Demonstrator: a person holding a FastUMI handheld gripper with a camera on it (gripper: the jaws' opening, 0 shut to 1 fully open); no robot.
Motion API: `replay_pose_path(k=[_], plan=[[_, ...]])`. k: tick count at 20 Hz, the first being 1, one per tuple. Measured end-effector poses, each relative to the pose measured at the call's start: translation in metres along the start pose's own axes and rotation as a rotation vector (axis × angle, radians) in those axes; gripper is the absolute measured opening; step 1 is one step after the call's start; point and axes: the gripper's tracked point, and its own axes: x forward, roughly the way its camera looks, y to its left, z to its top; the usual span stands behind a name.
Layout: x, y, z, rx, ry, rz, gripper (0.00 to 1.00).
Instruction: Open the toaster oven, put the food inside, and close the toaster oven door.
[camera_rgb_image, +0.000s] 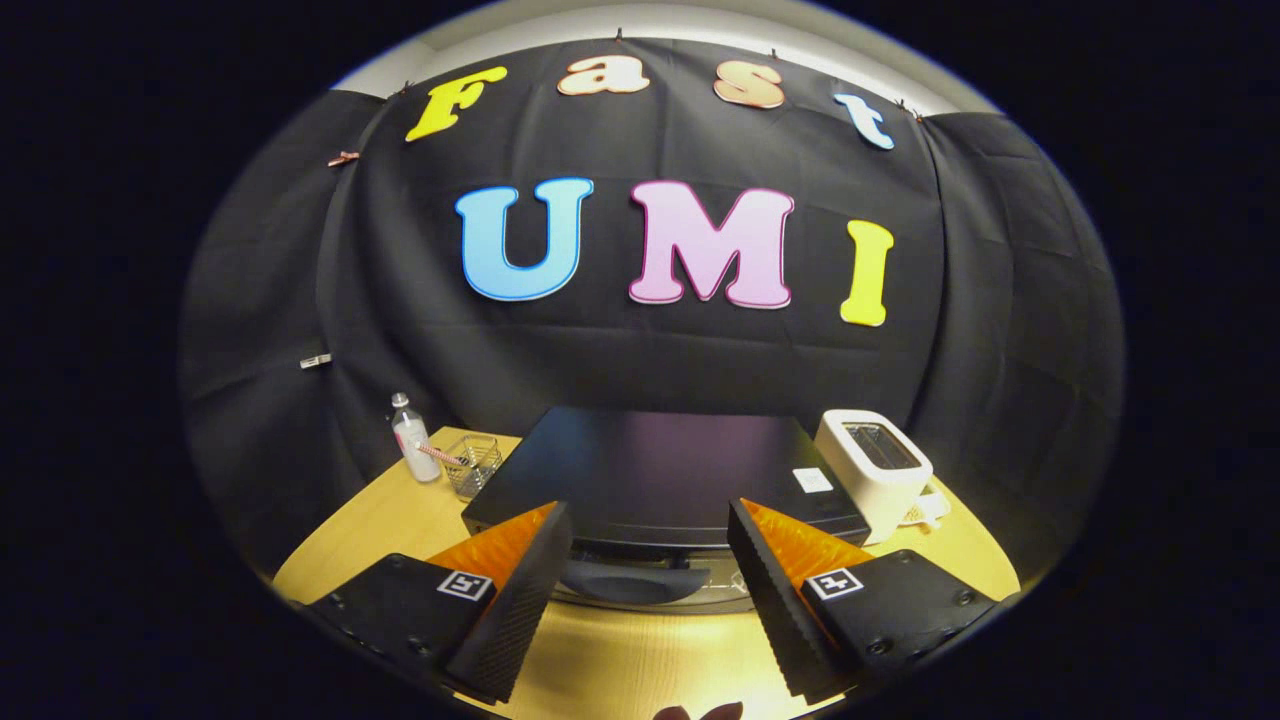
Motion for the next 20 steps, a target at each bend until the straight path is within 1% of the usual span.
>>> replay_pose_path(k=[4,9,11,13,15,20], plan=[[0.025,0.011,-0.026,-0.004,0.083,-0.004,0.98],[0.041,0.011,-0.054,0.058,0.182,-0.045,0.98],[0.045,0.008,-0.053,0.064,0.168,-0.066,0.98],[0.043,0.009,-0.052,0.039,0.154,-0.065,0.98],[0.044,0.007,-0.052,0.052,0.132,-0.065,0.99],[0.036,0.008,-0.061,0.045,0.137,-0.066,0.99]])
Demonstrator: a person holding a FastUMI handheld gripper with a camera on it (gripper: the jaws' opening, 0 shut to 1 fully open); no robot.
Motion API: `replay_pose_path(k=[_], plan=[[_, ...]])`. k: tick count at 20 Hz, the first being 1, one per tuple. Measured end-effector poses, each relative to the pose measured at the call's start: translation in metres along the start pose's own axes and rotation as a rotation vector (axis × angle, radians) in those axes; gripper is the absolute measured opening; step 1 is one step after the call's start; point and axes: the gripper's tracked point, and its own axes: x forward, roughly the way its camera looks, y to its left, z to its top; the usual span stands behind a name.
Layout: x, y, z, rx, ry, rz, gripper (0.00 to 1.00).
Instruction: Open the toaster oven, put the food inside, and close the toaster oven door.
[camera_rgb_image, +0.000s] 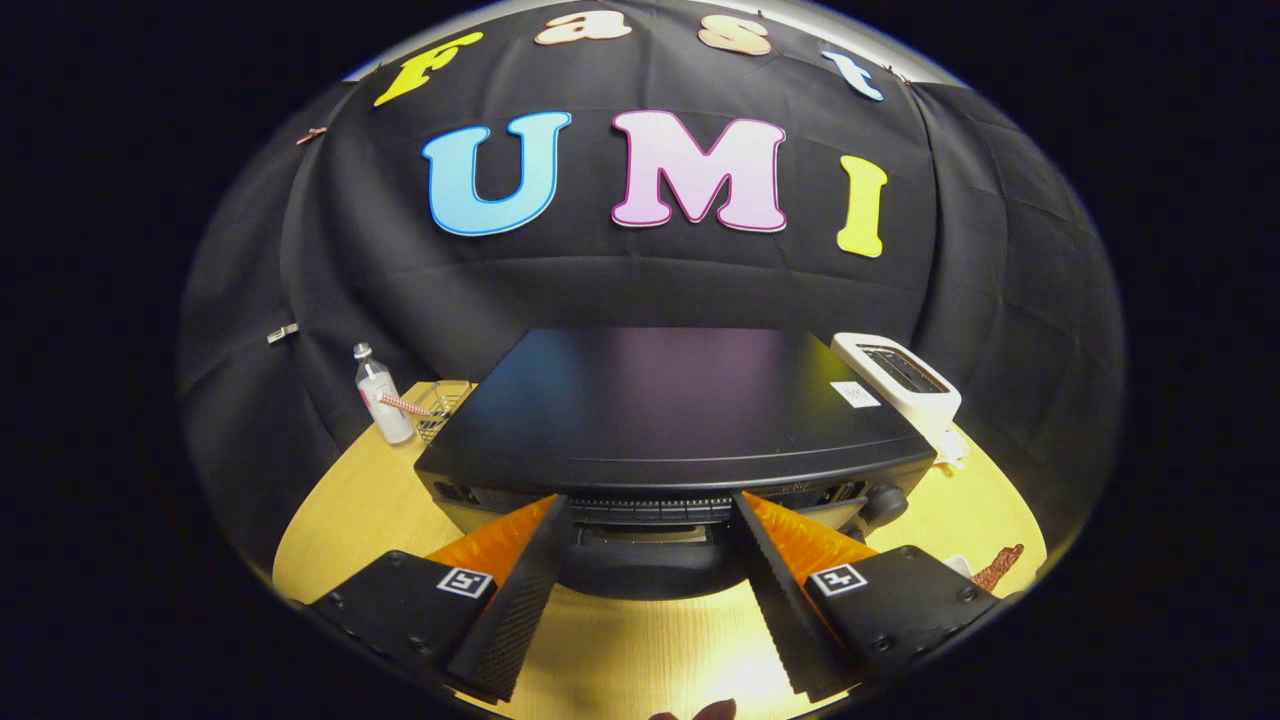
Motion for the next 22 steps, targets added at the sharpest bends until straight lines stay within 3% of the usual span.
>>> replay_pose_path(k=[14,22], plan=[[-0.045,0.001,-0.056,0.015,0.074,0.000,0.99],[-0.061,0.001,-0.103,0.009,0.184,-0.003,0.99]])
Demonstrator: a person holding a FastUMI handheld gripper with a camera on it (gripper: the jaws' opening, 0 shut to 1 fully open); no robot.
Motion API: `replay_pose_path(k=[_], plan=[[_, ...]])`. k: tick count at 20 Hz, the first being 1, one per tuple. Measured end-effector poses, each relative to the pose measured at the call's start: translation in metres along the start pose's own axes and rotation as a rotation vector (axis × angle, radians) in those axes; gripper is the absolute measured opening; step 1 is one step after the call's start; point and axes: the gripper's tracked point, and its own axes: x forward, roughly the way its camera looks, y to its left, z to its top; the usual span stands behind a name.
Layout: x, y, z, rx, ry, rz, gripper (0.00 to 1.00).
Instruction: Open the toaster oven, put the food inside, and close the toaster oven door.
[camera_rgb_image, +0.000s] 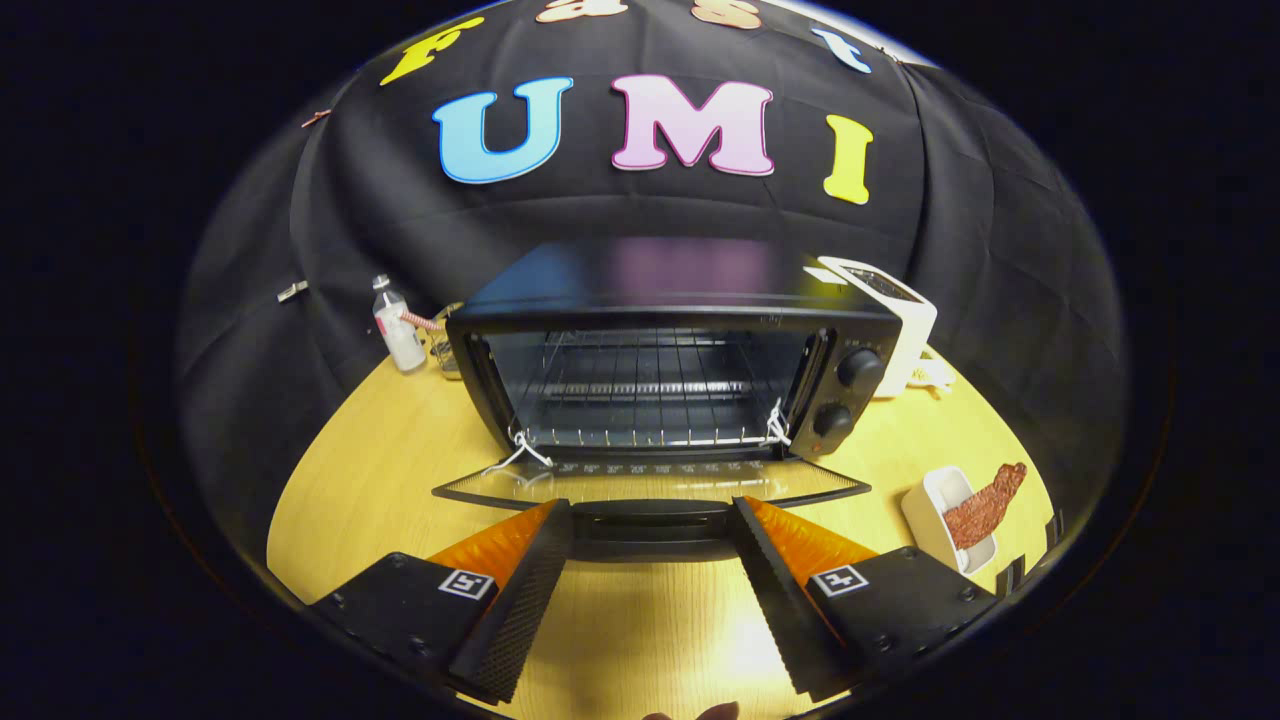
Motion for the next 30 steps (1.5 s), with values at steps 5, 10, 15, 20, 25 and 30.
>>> replay_pose_path(k=[5,10,15,20,25,30], plan=[[0.005,-0.003,-0.037,-0.013,0.116,0.002,0.99],[0.011,-0.004,-0.059,-0.055,0.174,0.004,0.99],[0.014,-0.010,-0.078,-0.016,0.246,0.004,1.00],[-0.001,-0.009,-0.071,-0.015,0.225,0.030,0.99],[-0.033,-0.012,-0.027,-0.034,0.115,0.118,0.99],[-0.064,-0.049,0.025,-0.045,-0.003,0.160,0.99]])
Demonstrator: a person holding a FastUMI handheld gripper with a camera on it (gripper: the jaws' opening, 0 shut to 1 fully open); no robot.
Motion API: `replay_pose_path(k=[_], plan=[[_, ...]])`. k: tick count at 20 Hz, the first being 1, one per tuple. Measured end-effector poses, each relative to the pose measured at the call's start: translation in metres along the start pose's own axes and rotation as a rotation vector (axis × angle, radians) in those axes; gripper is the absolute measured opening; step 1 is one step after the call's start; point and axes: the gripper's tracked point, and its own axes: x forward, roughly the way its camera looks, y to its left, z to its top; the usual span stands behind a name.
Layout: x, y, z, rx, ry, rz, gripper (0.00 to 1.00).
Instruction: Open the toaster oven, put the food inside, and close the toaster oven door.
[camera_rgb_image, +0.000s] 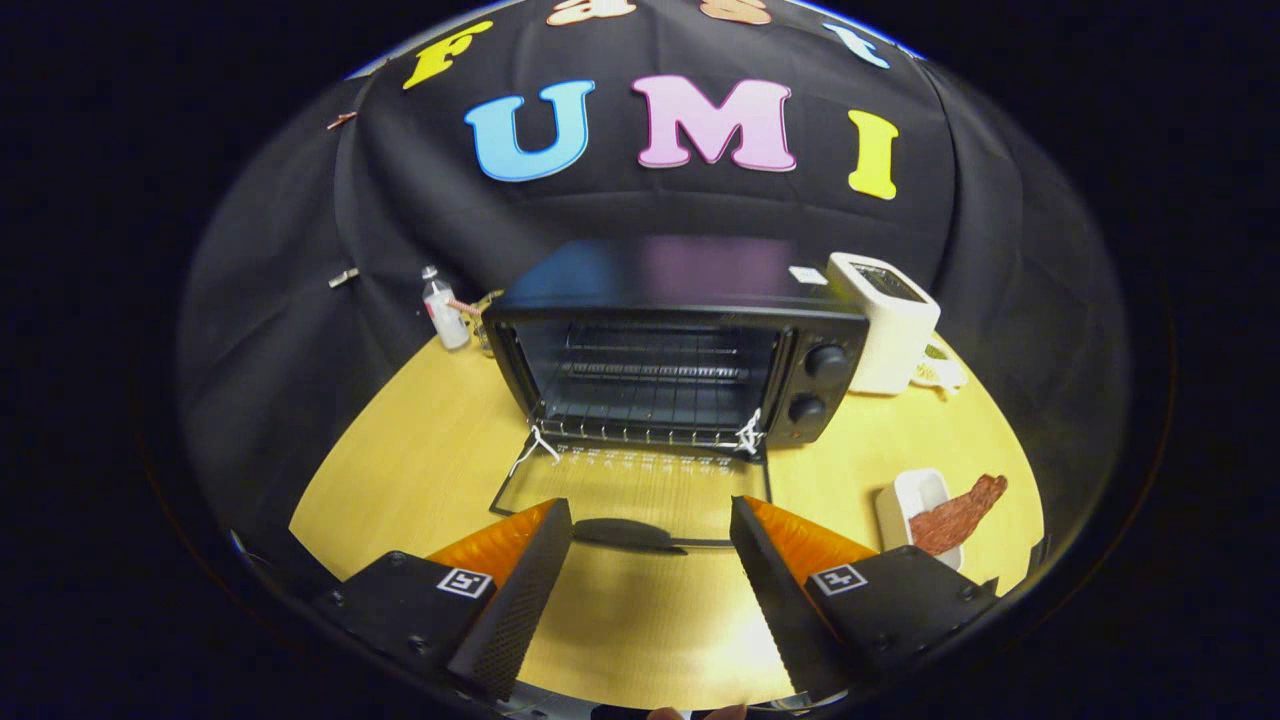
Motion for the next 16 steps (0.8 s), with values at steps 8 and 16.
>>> replay_pose_path(k=[8,16], plan=[[-0.050,-0.088,0.039,-0.048,-0.050,0.016,0.99],[-0.066,-0.206,0.023,0.017,0.016,-0.024,0.99]])
